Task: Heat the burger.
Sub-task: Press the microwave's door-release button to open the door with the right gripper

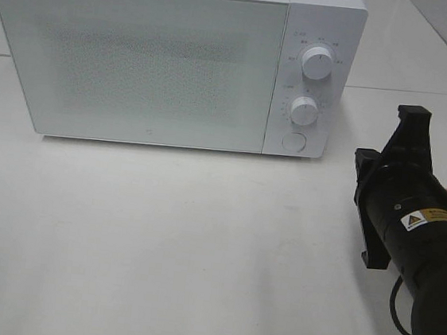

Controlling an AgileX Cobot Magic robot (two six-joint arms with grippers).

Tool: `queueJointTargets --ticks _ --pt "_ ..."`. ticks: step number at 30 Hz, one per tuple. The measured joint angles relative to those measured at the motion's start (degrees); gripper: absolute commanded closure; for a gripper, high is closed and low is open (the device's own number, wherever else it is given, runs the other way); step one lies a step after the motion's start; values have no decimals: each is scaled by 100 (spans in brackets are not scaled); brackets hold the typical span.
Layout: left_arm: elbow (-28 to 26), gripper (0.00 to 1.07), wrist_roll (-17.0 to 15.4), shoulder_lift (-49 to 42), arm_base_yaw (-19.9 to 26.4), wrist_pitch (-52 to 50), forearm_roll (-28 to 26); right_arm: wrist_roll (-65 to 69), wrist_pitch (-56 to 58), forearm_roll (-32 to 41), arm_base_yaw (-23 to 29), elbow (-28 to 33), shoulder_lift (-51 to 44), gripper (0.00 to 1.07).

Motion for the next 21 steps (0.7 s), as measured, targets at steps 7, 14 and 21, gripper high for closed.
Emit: queueJointTargets --ticks 7,14,21 --pt "0 7 0 0 0 0 0 11 6 -149 0 -34 281 107" --pt "0 7 0 0 0 0 0 189 195 -309 0 -321 653 107" --pt "0 7 0 0 0 0 0 309 395 -447 -92 -682 1054 107"
